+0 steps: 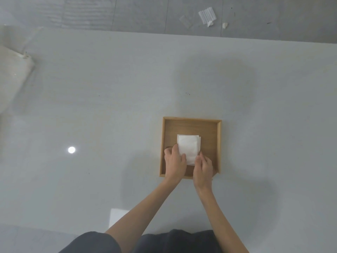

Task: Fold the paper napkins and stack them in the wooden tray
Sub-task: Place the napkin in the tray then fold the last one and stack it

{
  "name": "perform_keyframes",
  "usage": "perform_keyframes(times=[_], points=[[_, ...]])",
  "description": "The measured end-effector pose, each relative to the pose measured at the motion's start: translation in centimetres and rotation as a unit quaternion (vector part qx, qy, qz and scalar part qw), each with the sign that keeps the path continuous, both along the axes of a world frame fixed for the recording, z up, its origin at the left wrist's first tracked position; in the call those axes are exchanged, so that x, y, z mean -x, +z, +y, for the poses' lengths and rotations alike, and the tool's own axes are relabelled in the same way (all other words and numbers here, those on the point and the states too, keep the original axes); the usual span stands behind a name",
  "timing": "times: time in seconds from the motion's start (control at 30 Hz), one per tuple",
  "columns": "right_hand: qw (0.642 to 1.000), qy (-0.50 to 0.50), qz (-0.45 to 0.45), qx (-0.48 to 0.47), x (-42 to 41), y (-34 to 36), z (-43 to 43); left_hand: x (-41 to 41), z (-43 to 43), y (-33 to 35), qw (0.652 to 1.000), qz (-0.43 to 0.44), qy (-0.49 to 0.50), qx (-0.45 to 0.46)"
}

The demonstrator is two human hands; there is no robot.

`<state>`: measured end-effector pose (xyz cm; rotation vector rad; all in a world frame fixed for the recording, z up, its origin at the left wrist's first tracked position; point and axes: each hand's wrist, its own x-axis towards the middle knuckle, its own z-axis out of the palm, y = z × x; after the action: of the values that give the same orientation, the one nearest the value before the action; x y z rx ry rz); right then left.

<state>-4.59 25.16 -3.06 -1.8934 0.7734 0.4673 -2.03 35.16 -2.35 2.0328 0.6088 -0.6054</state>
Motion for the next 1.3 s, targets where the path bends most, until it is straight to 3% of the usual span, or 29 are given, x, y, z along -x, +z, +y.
perform_keyframes(times=[0.1,0.23,0.4,0.8,0.93,1.03,1.13,1.3], points=[[0.999,0.011,0.006,0.04,-0.2,0.2,-0.7,0.1,0.3,-0.4,1.0,-0.007,-0.003,-0.015],[0.998,0.063,0.007,0.017,-0.1,0.0,-0.9,0.3,0.6,-0.9,0.999,-0.008,-0.033,-0.01],[0.991,0.081,-0.027,0.1,-0.3,0.5,-1.1,0.4,0.8,-1.0,0.997,-0.038,-0.053,-0.037],[0.976,0.164,-0.094,0.111,-0.9,0.4,-1.9,0.2,1.4,-0.8,0.988,-0.062,-0.119,-0.074],[0.944,0.139,-0.148,0.259,0.5,0.8,-3.5,1.4,2.2,0.4,0.967,-0.145,-0.099,-0.186],[0.959,0.076,-0.113,0.247,1.8,0.7,-5.4,3.0,4.2,0.1,0.973,-0.061,-0.021,-0.221],[0.974,0.073,-0.068,0.205,2.5,0.3,-6.6,4.1,5.8,-0.5,0.985,0.017,-0.018,-0.17],[0.981,0.046,-0.063,0.178,1.5,0.1,-7.6,3.5,5.9,-0.7,0.993,-0.002,-0.011,-0.116]])
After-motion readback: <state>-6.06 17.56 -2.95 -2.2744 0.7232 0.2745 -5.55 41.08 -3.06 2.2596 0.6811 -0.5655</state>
